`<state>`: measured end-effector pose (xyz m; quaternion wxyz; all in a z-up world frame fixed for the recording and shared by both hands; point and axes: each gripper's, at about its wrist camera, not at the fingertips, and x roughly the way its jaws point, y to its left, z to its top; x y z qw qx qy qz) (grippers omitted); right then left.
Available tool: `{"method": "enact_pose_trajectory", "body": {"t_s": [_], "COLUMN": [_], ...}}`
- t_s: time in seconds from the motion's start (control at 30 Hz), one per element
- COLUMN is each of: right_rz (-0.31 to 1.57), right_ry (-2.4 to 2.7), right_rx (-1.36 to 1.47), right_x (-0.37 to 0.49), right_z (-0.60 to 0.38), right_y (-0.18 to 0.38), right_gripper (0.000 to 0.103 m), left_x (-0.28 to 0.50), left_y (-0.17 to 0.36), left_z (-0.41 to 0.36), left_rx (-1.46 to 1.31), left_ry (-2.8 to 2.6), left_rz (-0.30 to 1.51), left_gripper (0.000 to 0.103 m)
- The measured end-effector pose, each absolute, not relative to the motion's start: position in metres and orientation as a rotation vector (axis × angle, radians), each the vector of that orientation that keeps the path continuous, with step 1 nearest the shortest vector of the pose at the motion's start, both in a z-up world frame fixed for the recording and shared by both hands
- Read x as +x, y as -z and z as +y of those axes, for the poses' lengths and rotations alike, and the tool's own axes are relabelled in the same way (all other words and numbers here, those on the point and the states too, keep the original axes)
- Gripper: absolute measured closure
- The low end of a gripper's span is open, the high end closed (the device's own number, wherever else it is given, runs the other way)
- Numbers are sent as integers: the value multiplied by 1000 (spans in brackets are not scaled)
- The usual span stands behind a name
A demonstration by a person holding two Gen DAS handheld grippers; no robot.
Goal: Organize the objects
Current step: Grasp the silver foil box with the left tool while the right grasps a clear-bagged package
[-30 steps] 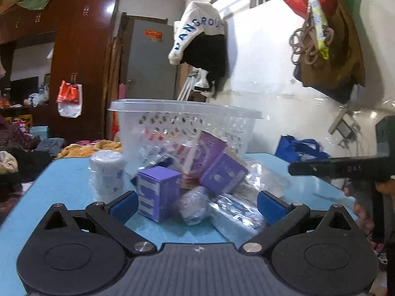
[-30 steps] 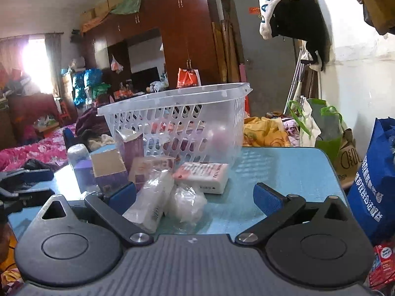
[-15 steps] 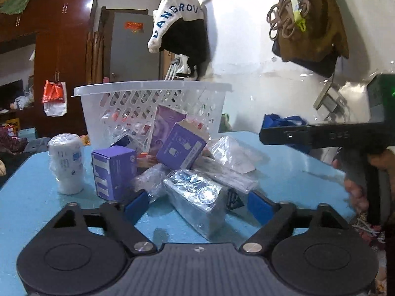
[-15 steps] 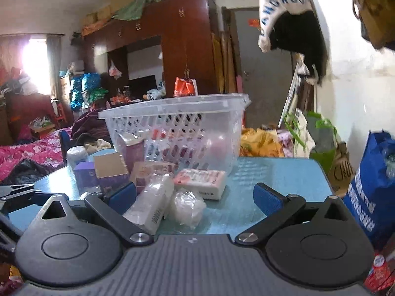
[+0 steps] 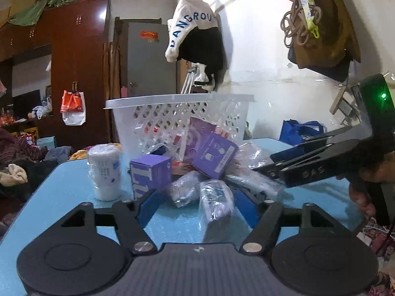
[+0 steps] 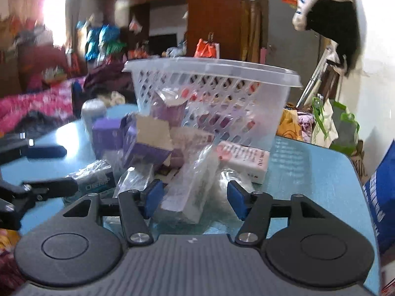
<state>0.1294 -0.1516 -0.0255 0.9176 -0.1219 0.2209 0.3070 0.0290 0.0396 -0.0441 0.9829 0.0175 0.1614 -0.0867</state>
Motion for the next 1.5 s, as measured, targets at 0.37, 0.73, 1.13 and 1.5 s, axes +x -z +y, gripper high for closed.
{"method": "enact_pose_trajectory", "body": {"t_s": [0.37,0.73,1.13,1.5], "right_rz": [394,308,292,243], "right_ry": [-602,-637,-680,-687], "right_rx": [-251,-54,41,66], "right_x": [123,122,128,115], "right_z": [-157,-186,-197,-209], "right_y": [22,17,17,1], "right_gripper": [59,59,59,59], "left_x": [40,39,21,16], "left_y": [55,64,53,44], "left_z": [19,6,18,26], "left_rx": [74,108,80,52], "left_ry": [212,152,146,137], "left_rz": [378,350,247,217], "left_gripper": [28,53,53,53]}}
